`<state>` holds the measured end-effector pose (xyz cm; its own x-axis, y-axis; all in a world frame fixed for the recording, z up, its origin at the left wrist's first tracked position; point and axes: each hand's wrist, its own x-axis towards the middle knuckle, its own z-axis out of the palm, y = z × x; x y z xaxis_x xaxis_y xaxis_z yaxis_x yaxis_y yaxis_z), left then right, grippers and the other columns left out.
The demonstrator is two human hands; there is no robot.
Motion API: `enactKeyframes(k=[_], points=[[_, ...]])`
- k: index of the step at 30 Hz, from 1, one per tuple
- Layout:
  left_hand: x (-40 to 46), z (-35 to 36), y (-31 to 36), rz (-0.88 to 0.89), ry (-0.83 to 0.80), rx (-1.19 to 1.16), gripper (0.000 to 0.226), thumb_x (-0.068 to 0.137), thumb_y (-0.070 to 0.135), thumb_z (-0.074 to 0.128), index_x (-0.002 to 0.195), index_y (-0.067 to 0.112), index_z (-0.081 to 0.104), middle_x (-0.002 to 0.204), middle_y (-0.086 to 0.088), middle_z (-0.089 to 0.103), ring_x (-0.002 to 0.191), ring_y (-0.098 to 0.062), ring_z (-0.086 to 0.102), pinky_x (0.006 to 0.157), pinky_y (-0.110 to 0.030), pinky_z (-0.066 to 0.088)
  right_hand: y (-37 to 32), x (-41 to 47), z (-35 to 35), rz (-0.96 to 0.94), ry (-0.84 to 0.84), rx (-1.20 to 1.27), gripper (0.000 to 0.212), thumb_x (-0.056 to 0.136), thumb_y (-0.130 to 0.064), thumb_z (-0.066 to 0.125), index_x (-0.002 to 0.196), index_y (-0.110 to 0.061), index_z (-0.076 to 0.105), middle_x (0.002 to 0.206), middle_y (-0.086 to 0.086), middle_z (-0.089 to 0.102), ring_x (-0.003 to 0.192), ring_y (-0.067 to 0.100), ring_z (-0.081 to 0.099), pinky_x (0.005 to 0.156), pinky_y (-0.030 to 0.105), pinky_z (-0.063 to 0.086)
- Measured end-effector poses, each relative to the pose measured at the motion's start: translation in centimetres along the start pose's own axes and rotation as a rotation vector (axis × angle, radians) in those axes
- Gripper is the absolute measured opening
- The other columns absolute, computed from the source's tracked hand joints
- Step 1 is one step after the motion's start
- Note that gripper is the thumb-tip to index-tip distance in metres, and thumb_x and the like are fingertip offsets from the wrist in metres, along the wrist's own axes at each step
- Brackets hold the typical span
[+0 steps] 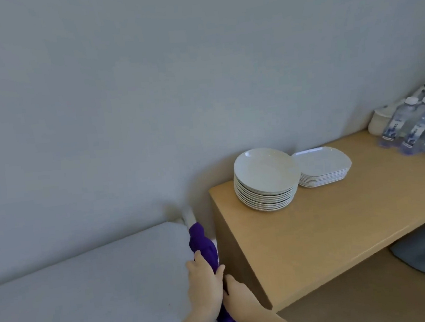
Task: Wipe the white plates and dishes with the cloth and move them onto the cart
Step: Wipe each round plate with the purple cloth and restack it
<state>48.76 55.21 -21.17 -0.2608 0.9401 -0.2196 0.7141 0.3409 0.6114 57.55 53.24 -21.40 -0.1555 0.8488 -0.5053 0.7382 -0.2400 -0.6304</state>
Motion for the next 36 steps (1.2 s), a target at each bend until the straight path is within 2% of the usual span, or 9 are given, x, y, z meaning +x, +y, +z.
enactKeyframes(k=[3, 7, 11, 14, 19, 23, 27, 33, 36], points=[[-0.4, 0.5, -0.4, -0.028, 0.028, -0.123, 0.068, 0.090, 0.031, 0.061, 0.145, 0.013, 0.024, 0.128, -0.008, 0.040, 0.111, -0.020, 0.053, 0.090, -0.027, 0.047, 0.5, -0.3, -0.3, -0.036, 0.029, 0.038, 0.020, 0.101, -0.028, 0.038, 0.112, -0.016, 0.048, 0.099, 0.000, 0.063, 0.076, 0.011, 0.057, 0.067, 0.025, 0.047], [-0.7, 0.8, -1.2, -0.056, 0.057, -0.218, 0.060, 0.090, 0.029, 0.062, 0.141, 0.019, 0.033, 0.129, -0.003, 0.042, 0.112, -0.015, 0.051, 0.089, -0.027, 0.047, 0.6, -0.6, -0.2, -0.066, 0.090, 0.018, 0.014, 0.099, -0.031, 0.040, 0.107, -0.020, 0.045, 0.096, -0.006, 0.058, 0.078, 0.009, 0.056, 0.060, 0.019, 0.043], [-0.4, 1.1, -1.1, -0.090, 0.123, -0.211, 0.050, 0.089, 0.029, 0.063, 0.133, 0.024, 0.041, 0.118, 0.004, 0.046, 0.099, -0.008, 0.048, 0.081, -0.027, 0.048, 0.6, -0.3, 0.2, -0.086, 0.268, -0.138, 0.015, 0.096, -0.032, 0.042, 0.109, -0.026, 0.047, 0.107, -0.009, 0.054, 0.102, 0.013, 0.049, 0.085, 0.028, 0.039], [-0.4, 1.0, -1.1, -0.118, 0.140, -0.227, 0.044, 0.088, 0.027, 0.063, 0.128, 0.026, 0.045, 0.109, 0.008, 0.049, 0.095, -0.009, 0.051, 0.078, -0.028, 0.049, 0.5, 0.0, 0.4, -0.077, 0.285, -0.006, 0.012, 0.094, -0.027, 0.048, 0.106, -0.026, 0.050, 0.107, -0.009, 0.050, 0.102, 0.010, 0.042, 0.091, 0.025, 0.041], [0.0, 0.2, -0.9, -0.145, 0.120, -0.300, 0.028, 0.090, 0.025, 0.062, 0.116, 0.024, 0.052, 0.085, 0.006, 0.055, 0.078, -0.006, 0.056, 0.065, -0.019, 0.044, 0.4, 0.6, -0.8, -0.056, 0.169, 0.311, 0.010, 0.087, -0.017, 0.056, 0.085, -0.022, 0.048, 0.093, -0.002, 0.054, 0.088, 0.012, 0.052, 0.077, 0.023, 0.047], [-0.1, -1.1, -0.9, -0.250, 0.059, -0.469, 0.016, 0.097, 0.028, 0.049, 0.105, 0.014, 0.053, 0.090, 0.000, 0.059, 0.078, -0.006, 0.056, 0.058, -0.017, 0.040, -0.3, 0.2, -2.2, -0.045, 0.145, 0.577, 0.013, 0.085, -0.009, 0.055, 0.078, -0.015, 0.047, 0.073, -0.001, 0.053, 0.063, 0.006, 0.051, 0.056, 0.015, 0.043], [-1.1, -3.2, -0.9, -0.473, -0.029, -0.595, 0.024, 0.098, 0.030, 0.046, 0.101, 0.007, 0.050, 0.100, -0.011, 0.061, 0.083, -0.021, 0.057, 0.073, -0.031, 0.043, -1.6, -0.4, -3.9, -0.091, 0.185, 0.714, 0.008, 0.087, -0.013, 0.057, 0.083, -0.009, 0.050, 0.075, 0.003, 0.055, 0.068, 0.012, 0.055, 0.062, 0.024, 0.047], [-1.9, -5.8, 2.7, -0.844, -0.317, -1.181, 0.041, 0.094, 0.039, 0.053, 0.109, 0.001, 0.052, 0.104, -0.019, 0.062, 0.097, -0.040, 0.057, 0.082, -0.051, 0.047, -4.0, -1.5, -7.0, -0.175, 0.113, 0.852, 0.009, 0.088, -0.022, 0.061, 0.095, -0.017, 0.058, 0.086, 0.001, 0.070, 0.081, 0.017, 0.068, 0.074, 0.031, 0.057], [-1.7, -6.4, 4.3, -0.849, -0.349, -1.460, 0.051, 0.088, 0.041, 0.058, 0.115, -0.002, 0.053, 0.114, -0.020, 0.063, 0.109, -0.040, 0.056, 0.085, -0.053, 0.049, -4.4, -2.0, -9.1, -0.235, 0.039, 0.858, 0.022, 0.078, -0.029, 0.063, 0.094, -0.015, 0.058, 0.084, 0.002, 0.070, 0.077, 0.016, 0.067, 0.067, 0.027, 0.055]])
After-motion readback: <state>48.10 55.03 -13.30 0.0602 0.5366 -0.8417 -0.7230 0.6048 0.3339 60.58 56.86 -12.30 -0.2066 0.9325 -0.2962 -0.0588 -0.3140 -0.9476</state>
